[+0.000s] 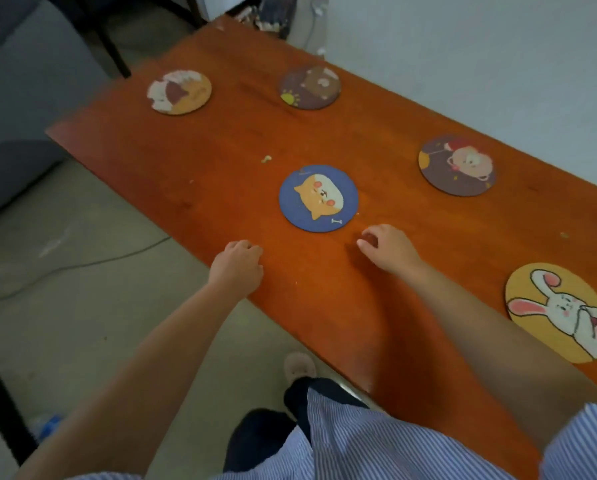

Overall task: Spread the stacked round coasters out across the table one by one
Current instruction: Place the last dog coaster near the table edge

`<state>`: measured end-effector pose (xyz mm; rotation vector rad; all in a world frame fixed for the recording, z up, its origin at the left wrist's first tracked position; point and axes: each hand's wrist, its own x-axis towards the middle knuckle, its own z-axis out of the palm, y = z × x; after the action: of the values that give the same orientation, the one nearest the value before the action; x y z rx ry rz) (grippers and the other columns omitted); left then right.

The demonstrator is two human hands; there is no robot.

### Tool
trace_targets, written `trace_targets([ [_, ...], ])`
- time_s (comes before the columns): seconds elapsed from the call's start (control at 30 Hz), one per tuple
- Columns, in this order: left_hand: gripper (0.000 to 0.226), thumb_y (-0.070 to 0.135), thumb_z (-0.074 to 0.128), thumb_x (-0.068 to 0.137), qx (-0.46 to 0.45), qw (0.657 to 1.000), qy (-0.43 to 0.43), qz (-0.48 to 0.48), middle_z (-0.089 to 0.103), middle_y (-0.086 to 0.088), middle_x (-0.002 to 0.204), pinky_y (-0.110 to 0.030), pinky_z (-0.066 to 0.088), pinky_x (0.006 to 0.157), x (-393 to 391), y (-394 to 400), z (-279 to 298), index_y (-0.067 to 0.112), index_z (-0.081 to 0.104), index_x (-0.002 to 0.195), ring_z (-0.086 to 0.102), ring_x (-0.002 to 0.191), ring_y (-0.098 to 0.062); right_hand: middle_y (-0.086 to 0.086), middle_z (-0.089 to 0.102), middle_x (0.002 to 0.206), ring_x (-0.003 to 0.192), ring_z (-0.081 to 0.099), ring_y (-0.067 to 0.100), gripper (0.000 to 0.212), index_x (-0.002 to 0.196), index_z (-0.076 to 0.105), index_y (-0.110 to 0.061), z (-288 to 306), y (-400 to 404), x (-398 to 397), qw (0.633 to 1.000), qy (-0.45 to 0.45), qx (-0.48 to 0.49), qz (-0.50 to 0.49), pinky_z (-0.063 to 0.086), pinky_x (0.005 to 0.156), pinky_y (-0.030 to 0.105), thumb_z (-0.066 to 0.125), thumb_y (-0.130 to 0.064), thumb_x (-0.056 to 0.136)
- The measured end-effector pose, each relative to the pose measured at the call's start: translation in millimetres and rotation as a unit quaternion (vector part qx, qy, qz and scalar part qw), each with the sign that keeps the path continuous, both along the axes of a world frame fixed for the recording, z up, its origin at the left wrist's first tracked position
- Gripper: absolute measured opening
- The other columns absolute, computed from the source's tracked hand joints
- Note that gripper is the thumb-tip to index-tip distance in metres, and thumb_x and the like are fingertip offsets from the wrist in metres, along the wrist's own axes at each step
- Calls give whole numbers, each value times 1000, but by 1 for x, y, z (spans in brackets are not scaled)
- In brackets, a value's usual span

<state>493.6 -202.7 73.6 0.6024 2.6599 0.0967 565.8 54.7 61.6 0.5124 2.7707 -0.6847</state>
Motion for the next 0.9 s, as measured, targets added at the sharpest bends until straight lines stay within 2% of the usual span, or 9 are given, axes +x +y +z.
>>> trace_targets([
  [0.1,39,22,44,92,4,1000,-5,-17,44,-8,142,-43,40,104,-38,-9,-6,14,47,130,34,133,-27,19,49,135,125,44,32,43,129,48,-3,4,-14,-46,998,16,-30,-57,38,103,39,55,-24,92],
  [0.3,64,44,43,92,-19,993,6,-114,2,-9,159,-44,24,115,-115,-19,-26,18,18,145,0,146,-25,19,42,139,128,39,37,62,135,35,-2,-5,-29,-120,979,-52,-9,-195,36,105,43,61,-30,87],
  [0.47,70,54,29,92,-64,970,-27,-233,-7,-6,159,-45,6,119,-161,-32,-43,20,2,148,-8,146,-23,25,49,128,116,49,42,53,132,32,0,-11,-38,-138,944,-67,-1,-324,47,87,45,60,-5,86],
  [0.57,68,54,28,93,-42,961,-43,-269,-7,-5,159,-46,4,118,-171,-39,-49,21,3,148,-8,146,-22,16,54,81,73,54,30,6,82,53,-5,-11,-50,-128,931,-94,-32,-352,40,55,34,54,-2,87],
  [0.63,65,50,34,93,5,965,-50,-258,-1,-6,159,-45,9,118,-172,-41,-47,18,14,147,-3,146,-24,9,47,59,49,48,22,37,53,40,-11,-12,-61,-113,906,-114,-56,-403,35,49,31,53,-7,88],
  [0.7,57,41,42,93,77,974,-65,-203,12,-9,157,-43,20,115,-170,-41,-43,14,30,141,10,143,-27,14,53,54,33,53,15,40,52,45,-8,-13,-82,-89,837,-60,-149,-523,44,45,30,52,-9,91],
  [0.8,49,32,49,92,160,962,-193,-110,40,-10,141,-36,40,97,-157,-35,-36,12,39,135,40,124,-24,19,56,68,38,61,23,21,74,52,-1,-15,-143,-53,577,73,-405,-706,51,30,22,50,-5,95],
  [0.83,52,32,50,92,165,950,-251,-80,46,-8,136,-33,44,88,-153,-32,-34,12,35,138,48,115,-21,19,56,71,37,63,23,16,80,52,-1,-15,-166,-47,518,83,-465,-713,50,29,20,49,-5,95],
  [0.9,63,34,54,90,155,936,-312,-44,56,-7,127,-32,45,77,-150,-24,-34,12,26,142,57,106,-22,18,62,71,37,67,18,15,84,55,-2,-13,-203,-45,492,61,-532,-687,51,32,18,50,-9,96],
])
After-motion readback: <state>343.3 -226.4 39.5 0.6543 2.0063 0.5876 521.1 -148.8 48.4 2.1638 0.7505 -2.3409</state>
